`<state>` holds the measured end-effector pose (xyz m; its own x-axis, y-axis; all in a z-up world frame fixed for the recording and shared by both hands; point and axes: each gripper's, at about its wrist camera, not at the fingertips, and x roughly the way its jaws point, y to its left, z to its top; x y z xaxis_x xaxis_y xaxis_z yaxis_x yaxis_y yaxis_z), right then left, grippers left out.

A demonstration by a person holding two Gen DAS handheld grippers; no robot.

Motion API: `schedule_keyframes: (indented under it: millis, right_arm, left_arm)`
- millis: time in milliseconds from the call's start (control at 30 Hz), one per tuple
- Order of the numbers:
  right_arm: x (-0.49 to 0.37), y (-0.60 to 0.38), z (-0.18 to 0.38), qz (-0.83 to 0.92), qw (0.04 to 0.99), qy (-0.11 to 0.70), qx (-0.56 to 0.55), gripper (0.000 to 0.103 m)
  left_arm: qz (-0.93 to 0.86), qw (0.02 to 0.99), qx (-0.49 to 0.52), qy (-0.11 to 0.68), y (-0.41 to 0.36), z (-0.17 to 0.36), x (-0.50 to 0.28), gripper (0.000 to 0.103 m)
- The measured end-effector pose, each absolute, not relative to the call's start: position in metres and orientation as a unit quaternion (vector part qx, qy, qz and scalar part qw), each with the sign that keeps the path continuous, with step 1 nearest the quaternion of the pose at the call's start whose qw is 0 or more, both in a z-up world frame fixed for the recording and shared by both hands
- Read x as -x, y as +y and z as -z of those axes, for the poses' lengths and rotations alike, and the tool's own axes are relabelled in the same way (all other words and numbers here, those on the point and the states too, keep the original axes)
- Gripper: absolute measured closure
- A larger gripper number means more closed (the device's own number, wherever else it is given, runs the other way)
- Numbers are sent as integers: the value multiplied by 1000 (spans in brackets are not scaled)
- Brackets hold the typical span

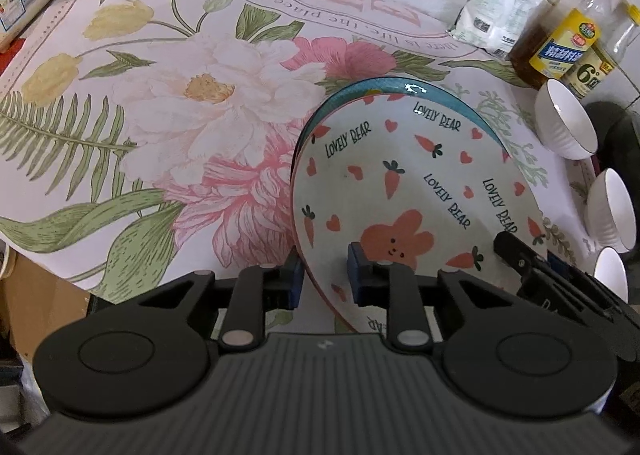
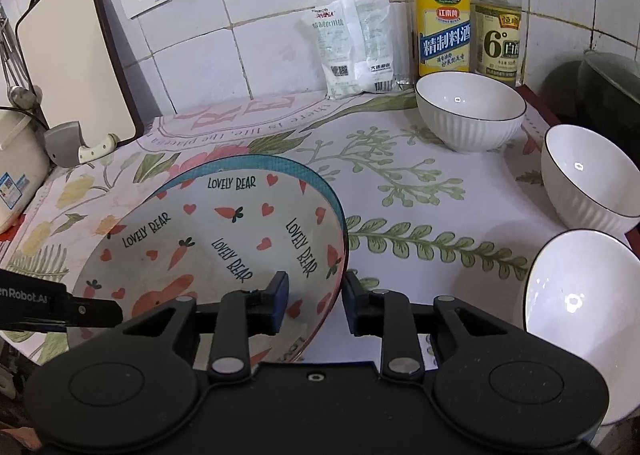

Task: Organize plates and bowls
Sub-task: 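Lower the bunny bowl onto the blue plate and open both grippers, then move both grippers to the rim of the large white ribbed bowl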

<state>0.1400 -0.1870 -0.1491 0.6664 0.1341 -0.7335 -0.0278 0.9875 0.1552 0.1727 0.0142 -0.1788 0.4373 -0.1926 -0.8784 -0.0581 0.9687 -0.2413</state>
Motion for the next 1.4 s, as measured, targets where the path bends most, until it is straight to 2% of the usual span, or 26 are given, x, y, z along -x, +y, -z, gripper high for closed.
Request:
schedule_keyframes:
  millis: [333, 433, 700, 767, 900, 1033, 1233, 1400]
  right_arm:
    - [-147, -194, 152, -45, 914, 397, -67, 67]
    - [-132, -205, 140, -70, 922, 371, -83, 65]
    - [-87, -225, 91, -119, 936, 328, -36, 62]
    - [-77, -229, 79, -123, 940, 318, -17, 60]
    - [-56, -237, 60, -130, 943, 305, 5, 51]
    - [-33, -244, 49, -130, 946, 295, 19, 40]
    - [-3, -258, 44, -119, 949, 289, 42, 36]
    - [15, -279, 43, -107, 951, 289, 36, 35]
  left_arm:
    - [16, 855, 74, 513, 4, 175, -176, 78]
    - [32, 859, 79, 505, 8, 166, -169, 78]
    - [85, 873, 72, 475, 3, 124, -141, 77]
    - [99, 877, 65, 465, 0, 110, -132, 74]
    - [121, 886, 46, 445, -11, 87, -114, 62]
    - [143, 891, 28, 430, -24, 71, -97, 57]
    - [179, 892, 15, 415, -45, 58, -79, 51]
    - [207, 888, -5, 411, -70, 57, -68, 51]
